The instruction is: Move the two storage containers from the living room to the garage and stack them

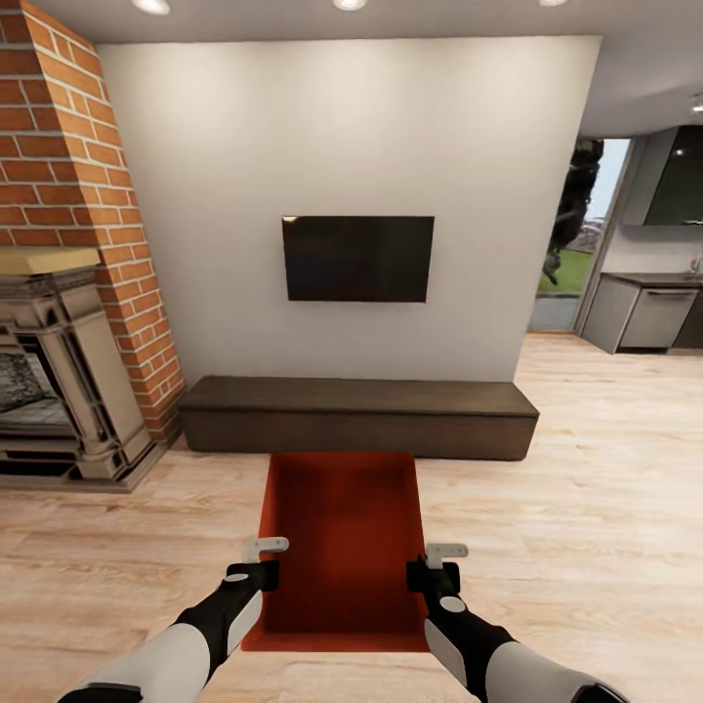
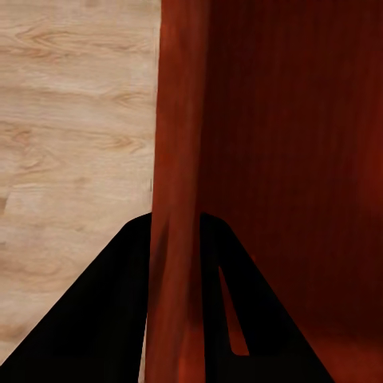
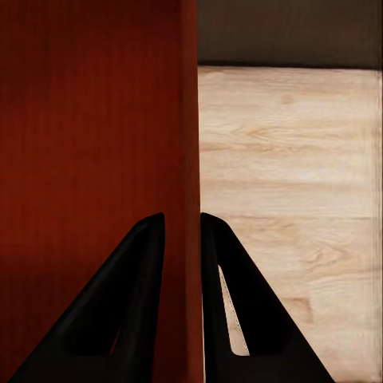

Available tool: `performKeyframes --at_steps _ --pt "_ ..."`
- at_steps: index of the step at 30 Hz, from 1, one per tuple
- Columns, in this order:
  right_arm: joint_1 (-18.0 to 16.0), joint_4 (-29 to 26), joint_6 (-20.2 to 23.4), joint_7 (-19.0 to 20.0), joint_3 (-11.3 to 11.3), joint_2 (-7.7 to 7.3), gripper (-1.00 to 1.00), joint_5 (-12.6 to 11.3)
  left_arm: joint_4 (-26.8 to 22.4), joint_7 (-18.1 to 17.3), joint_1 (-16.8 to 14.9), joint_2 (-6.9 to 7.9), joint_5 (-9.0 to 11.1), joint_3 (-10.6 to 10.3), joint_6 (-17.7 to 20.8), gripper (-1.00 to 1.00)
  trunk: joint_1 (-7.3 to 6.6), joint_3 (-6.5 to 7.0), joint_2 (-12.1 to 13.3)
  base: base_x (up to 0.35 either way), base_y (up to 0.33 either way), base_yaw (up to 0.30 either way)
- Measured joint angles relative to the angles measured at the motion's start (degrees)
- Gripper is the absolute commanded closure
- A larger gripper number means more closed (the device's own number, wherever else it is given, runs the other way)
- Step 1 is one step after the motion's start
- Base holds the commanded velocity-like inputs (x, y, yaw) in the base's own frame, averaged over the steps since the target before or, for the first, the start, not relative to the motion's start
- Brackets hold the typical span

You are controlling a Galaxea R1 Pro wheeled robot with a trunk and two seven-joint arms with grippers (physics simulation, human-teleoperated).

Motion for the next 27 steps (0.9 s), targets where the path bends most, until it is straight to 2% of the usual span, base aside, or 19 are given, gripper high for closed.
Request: performKeyframes --at_steps 6,8,12,24,27 --pt "0.0 0.0 -1.5 0.2 0.1 -0.33 1.00 0.2 -0.1 0.4 0.0 -0.33 0.2 -0.4 -1.3 1.00 0.00 -0.01 0.0 0.000 0.000 -0.079" --pt "0.0 -0.2 -2.0 0.2 -0.4 -0.44 1.00 1.4 0.3 0.5 0.1 -0.39 0.9 -0.6 -2.5 1.00 0.00 0.00 0.0 0.000 0.000 -0.010" --pt "0.0 -0.3 -2.1 0.2 -0.7 -0.53 1.00 2.0 0.4 0.5 0.1 -0.44 1.2 -0.6 -3.1 1.00 0.00 0.00 0.0 0.000 0.000 -0.003" --pt "0.0 -0.2 -2.1 0.2 -0.6 -0.50 1.00 1.9 0.5 0.5 0.1 -0.43 1.2 -0.7 -3.0 1.00 0.00 -0.01 0.0 0.000 0.000 0.000" --pt "0.0 -0.3 -2.1 0.1 -0.5 -0.51 1.00 1.9 0.4 0.5 0.1 -0.42 1.2 -0.7 -3.0 1.00 0.00 -0.01 0.0 0.000 0.000 -0.201"
